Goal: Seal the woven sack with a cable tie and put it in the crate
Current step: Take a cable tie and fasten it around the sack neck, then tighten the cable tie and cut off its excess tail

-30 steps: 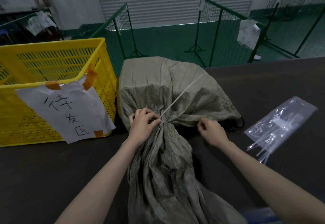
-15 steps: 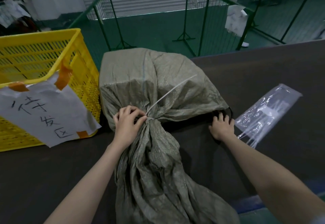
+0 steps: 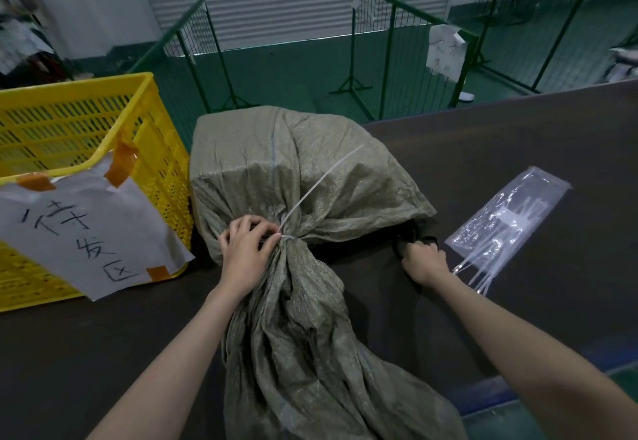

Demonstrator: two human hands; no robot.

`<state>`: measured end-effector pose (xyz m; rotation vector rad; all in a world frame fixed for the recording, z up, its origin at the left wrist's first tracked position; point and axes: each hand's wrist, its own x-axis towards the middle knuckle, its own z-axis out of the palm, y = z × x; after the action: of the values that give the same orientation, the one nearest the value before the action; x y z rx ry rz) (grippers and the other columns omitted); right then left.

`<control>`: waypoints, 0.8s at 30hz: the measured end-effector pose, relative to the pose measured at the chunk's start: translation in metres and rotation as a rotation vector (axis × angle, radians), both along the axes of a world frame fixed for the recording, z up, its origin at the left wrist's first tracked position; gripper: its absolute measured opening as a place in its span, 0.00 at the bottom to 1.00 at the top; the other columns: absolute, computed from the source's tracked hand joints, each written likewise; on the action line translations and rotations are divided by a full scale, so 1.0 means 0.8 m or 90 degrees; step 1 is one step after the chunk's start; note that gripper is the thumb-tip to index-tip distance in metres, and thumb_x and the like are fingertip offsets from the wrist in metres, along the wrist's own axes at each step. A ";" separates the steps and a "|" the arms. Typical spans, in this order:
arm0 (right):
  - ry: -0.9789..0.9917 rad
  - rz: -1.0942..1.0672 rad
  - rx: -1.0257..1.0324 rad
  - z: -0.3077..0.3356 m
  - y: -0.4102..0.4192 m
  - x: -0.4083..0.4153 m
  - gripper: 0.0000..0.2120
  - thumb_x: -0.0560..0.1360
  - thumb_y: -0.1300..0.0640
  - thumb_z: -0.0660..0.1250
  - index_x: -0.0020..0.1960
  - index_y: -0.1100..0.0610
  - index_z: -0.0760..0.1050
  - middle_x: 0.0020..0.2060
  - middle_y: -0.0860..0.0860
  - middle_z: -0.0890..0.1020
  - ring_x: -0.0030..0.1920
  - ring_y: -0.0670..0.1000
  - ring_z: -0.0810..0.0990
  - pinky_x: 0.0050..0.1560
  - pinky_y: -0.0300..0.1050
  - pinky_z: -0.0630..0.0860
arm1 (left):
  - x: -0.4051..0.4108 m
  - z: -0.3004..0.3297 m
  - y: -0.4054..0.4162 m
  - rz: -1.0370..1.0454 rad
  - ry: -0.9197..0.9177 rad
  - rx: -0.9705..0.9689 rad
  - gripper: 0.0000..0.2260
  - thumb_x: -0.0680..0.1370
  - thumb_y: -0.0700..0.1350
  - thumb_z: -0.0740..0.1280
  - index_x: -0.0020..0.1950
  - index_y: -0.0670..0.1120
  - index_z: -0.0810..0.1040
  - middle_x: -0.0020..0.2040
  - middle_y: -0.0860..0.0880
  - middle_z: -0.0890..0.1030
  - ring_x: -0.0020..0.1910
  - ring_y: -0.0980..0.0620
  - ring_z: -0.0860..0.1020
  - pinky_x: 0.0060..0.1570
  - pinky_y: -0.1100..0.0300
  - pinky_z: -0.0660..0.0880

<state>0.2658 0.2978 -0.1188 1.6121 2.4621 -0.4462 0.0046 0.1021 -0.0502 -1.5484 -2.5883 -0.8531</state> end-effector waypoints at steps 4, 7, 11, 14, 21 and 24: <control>0.064 0.008 0.021 0.000 -0.045 -0.008 0.12 0.75 0.54 0.58 0.52 0.56 0.78 0.53 0.58 0.81 0.58 0.62 0.74 0.57 0.52 0.68 | 0.001 -0.001 -0.001 0.000 0.002 -0.003 0.08 0.79 0.51 0.64 0.53 0.52 0.79 0.56 0.51 0.74 0.64 0.48 0.65 0.61 0.52 0.55; 0.073 0.039 0.060 -0.007 -0.075 -0.005 0.10 0.75 0.53 0.60 0.49 0.54 0.78 0.49 0.55 0.82 0.56 0.60 0.75 0.54 0.50 0.68 | 0.001 -0.002 -0.001 -0.002 0.008 -0.006 0.08 0.79 0.52 0.63 0.54 0.51 0.79 0.57 0.51 0.73 0.64 0.48 0.65 0.61 0.52 0.55; 0.131 0.048 0.094 -0.023 -0.103 0.012 0.06 0.73 0.56 0.63 0.49 0.56 0.74 0.49 0.53 0.79 0.53 0.58 0.76 0.52 0.51 0.68 | 0.001 -0.004 -0.002 -0.001 0.014 -0.003 0.08 0.79 0.51 0.63 0.54 0.51 0.79 0.57 0.50 0.73 0.64 0.48 0.65 0.62 0.51 0.55; 0.145 0.009 0.100 -0.026 -0.112 0.021 0.10 0.73 0.58 0.64 0.52 0.59 0.69 0.52 0.56 0.74 0.52 0.60 0.76 0.51 0.52 0.69 | 0.002 -0.004 -0.003 -0.003 0.018 0.001 0.09 0.79 0.51 0.63 0.54 0.50 0.79 0.57 0.50 0.73 0.64 0.47 0.65 0.62 0.51 0.56; 0.092 -0.072 0.005 -0.008 -0.104 0.017 0.14 0.75 0.56 0.64 0.55 0.62 0.66 0.57 0.60 0.77 0.59 0.62 0.75 0.55 0.52 0.69 | 0.002 -0.001 -0.004 -0.005 0.006 -0.006 0.09 0.79 0.52 0.62 0.55 0.51 0.79 0.57 0.51 0.73 0.64 0.48 0.64 0.63 0.51 0.55; 0.138 -0.138 -0.054 0.004 -0.102 0.020 0.14 0.75 0.55 0.65 0.54 0.64 0.68 0.53 0.61 0.77 0.56 0.63 0.76 0.53 0.51 0.70 | 0.003 0.001 -0.004 -0.003 0.005 -0.012 0.09 0.79 0.52 0.62 0.55 0.52 0.79 0.57 0.51 0.73 0.63 0.48 0.64 0.63 0.50 0.55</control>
<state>0.2820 0.2164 -0.1157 1.8925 2.3845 -0.7841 0.0067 0.0992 -0.0496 -1.5593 -2.5956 -0.8233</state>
